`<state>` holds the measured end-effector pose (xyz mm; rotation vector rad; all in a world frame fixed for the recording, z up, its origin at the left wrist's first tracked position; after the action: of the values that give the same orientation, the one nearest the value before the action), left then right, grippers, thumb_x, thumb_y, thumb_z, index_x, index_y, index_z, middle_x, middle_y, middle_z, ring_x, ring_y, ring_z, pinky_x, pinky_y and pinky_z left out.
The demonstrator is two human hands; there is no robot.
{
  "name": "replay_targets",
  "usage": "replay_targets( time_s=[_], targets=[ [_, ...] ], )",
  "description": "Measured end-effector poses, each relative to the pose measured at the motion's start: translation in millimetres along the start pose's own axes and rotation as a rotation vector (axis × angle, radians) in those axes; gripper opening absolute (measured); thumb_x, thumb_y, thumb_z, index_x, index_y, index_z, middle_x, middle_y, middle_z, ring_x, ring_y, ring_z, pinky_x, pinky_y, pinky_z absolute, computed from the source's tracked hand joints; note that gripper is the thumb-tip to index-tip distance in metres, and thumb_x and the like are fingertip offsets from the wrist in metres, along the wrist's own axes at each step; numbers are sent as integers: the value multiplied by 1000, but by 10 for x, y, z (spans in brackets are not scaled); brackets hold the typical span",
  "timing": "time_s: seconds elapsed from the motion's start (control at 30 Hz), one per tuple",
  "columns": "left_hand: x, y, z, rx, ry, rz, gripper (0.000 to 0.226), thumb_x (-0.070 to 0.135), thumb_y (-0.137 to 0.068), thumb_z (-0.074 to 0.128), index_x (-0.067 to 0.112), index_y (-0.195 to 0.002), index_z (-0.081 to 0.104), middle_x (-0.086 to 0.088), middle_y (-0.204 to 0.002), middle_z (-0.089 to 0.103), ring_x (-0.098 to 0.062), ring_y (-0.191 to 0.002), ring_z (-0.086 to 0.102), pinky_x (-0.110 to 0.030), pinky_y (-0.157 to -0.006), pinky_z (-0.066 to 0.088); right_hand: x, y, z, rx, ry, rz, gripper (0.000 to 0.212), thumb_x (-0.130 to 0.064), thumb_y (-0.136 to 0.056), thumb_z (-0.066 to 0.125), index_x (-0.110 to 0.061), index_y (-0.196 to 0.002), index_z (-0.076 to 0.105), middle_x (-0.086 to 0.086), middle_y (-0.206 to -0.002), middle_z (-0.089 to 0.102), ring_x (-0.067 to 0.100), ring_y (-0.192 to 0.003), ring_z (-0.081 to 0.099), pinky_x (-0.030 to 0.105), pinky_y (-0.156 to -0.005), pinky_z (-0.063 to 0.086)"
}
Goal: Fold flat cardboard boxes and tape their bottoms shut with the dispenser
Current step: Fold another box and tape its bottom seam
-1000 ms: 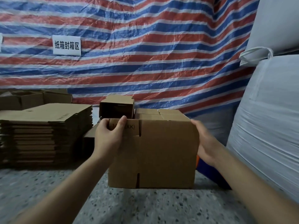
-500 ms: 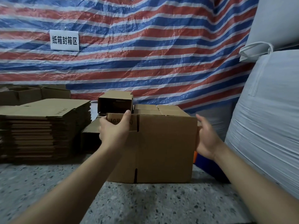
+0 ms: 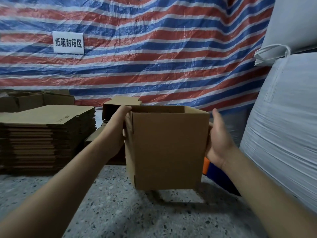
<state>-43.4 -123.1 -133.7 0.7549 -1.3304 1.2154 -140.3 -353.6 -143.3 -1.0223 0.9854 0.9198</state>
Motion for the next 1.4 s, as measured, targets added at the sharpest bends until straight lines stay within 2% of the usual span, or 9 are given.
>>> replay_targets(
  time_s=[0.17, 0.33, 0.57, 0.8, 1.07, 1.17, 1.27, 1.33, 1.4],
  targets=[
    [-182, 145, 100, -204, 96, -135, 39, 41, -98, 37, 12, -91, 62, -1, -66, 59, -14, -58, 56, -27, -59, 45, 373, 81, 32, 88, 16, 24, 68, -56, -107, 20, -34, -84, 80, 4, -98, 79, 17, -91, 75, 43, -80, 56],
    [-357, 175, 30, -190, 76, -185, 56, 52, -95, 41, 21, -63, 75, -2, -66, 67, -14, -55, 65, -27, -60, 48, 605, 114, -91, 188, -105, 116, 60, -45, -108, 33, -34, -73, 80, 4, -87, 79, 17, -75, 77, 37, -63, 57],
    [-450, 225, 36, -131, 80, -126, 59, 73, -93, 28, 35, -108, 71, -3, -97, 77, -16, -83, 75, -34, -69, 52, 626, 32, -92, 152, -139, 128, 64, -58, -104, 32, -28, -78, 82, 8, -87, 78, 22, -76, 77, 34, -56, 59],
    [-477, 199, 14, -133, 88, -152, 64, 75, -91, 32, 31, -90, 79, -6, -94, 77, -18, -79, 75, -27, -57, 55, 659, 12, -94, 137, -203, 139, 67, -63, -99, 36, -22, -76, 83, 7, -79, 77, 22, -70, 75, 31, -56, 59],
    [-489, 228, 97, -211, 207, -93, 43, 54, -91, 53, 20, -84, 79, -6, -80, 74, -16, -66, 72, -24, -52, 53, 816, 3, -107, 212, -345, 220, 72, -67, -96, 40, -19, -61, 80, 6, -68, 75, 21, -56, 72, 31, -48, 56],
    [-425, 247, 156, -250, 196, -70, 33, 32, -81, 72, 16, -110, 66, -3, -69, 71, -14, -54, 66, -23, -45, 51, 816, 0, -99, 219, -367, 225, 71, -68, -95, 41, -19, -61, 80, 6, -68, 75, 21, -55, 71, 31, -48, 56],
    [-430, 199, 123, -168, 158, -86, 44, 14, -92, 63, 30, -130, 50, -10, -89, 73, -17, -58, 68, -27, -45, 53, 831, -2, -101, 233, -396, 238, 70, -68, -95, 43, -19, -62, 81, 7, -69, 75, 22, -55, 72, 32, -47, 56],
    [-478, 173, 45, -56, 194, -106, 49, 9, -92, 64, 36, -128, 44, -15, -105, 69, -21, -61, 70, -30, -46, 55, 844, -7, -110, 230, -406, 234, 69, -68, -95, 43, -19, -64, 81, 7, -70, 75, 23, -56, 72, 32, -48, 56],
    [-496, 183, 5, -18, 226, -87, 39, 7, -91, 64, 34, -117, 52, -14, -98, 70, -22, -60, 70, -30, -46, 55, 846, -4, -116, 222, -414, 216, 70, -69, -95, 41, -20, -66, 81, 7, -73, 76, 23, -59, 73, 32, -51, 58]
  ],
)
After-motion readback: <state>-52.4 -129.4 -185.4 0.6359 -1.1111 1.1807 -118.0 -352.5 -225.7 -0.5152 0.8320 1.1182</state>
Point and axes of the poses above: each hand's wrist, its own y-axis away from the middle knuckle, its own z-axis out of the palm, x = y × z, the point moved 6 cm from there along -y, towards the middle knuckle
